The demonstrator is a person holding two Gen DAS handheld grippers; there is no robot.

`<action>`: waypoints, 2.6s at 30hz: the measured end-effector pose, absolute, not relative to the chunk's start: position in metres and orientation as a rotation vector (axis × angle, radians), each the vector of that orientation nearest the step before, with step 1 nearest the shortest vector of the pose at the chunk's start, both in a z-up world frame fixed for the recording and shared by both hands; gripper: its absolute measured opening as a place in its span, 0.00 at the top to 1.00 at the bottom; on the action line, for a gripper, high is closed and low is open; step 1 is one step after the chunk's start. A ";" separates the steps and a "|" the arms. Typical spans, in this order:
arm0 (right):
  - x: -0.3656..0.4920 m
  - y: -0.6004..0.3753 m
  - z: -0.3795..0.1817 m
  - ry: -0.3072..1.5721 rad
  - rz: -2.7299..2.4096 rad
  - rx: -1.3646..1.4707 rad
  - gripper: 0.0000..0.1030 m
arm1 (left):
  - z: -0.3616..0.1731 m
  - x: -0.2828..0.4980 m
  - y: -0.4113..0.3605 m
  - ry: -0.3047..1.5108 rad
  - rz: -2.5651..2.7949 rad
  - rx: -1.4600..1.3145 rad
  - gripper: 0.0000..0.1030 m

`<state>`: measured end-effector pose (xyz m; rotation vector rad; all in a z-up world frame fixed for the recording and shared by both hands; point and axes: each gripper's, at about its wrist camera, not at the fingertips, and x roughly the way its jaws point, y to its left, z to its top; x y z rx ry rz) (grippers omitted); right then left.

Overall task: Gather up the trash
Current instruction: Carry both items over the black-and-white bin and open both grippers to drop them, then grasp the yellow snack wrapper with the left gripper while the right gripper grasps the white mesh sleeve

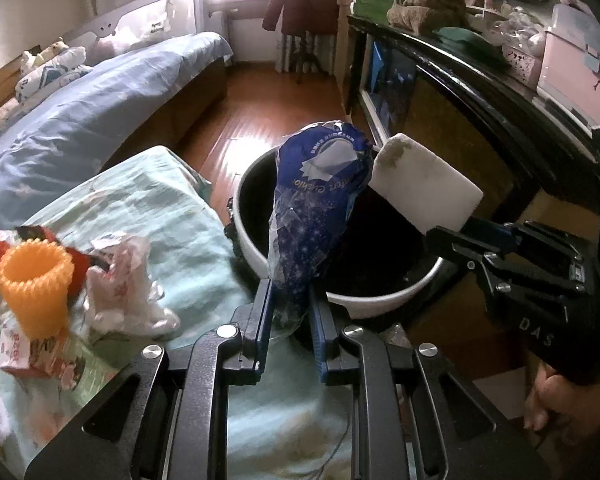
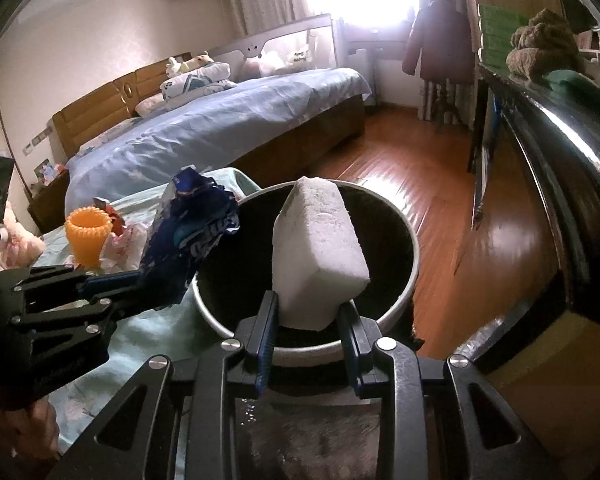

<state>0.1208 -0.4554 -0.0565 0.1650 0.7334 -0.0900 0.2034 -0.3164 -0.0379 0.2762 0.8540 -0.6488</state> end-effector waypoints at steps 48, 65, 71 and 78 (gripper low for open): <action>0.114 -0.351 -0.064 0.716 0.166 0.246 0.15 | -0.064 0.153 -0.108 0.801 -0.257 -0.017 0.29; 0.133 -0.269 -0.084 0.802 0.317 0.140 0.15 | -0.077 0.144 -0.019 0.817 -0.082 -0.109 0.29; 0.139 -0.252 -0.086 0.816 0.344 0.115 0.15 | -0.079 0.146 0.008 0.816 -0.014 -0.142 0.28; 0.145 -0.215 -0.084 0.816 0.407 0.078 0.15 | -0.082 0.146 0.050 0.815 0.061 -0.179 0.27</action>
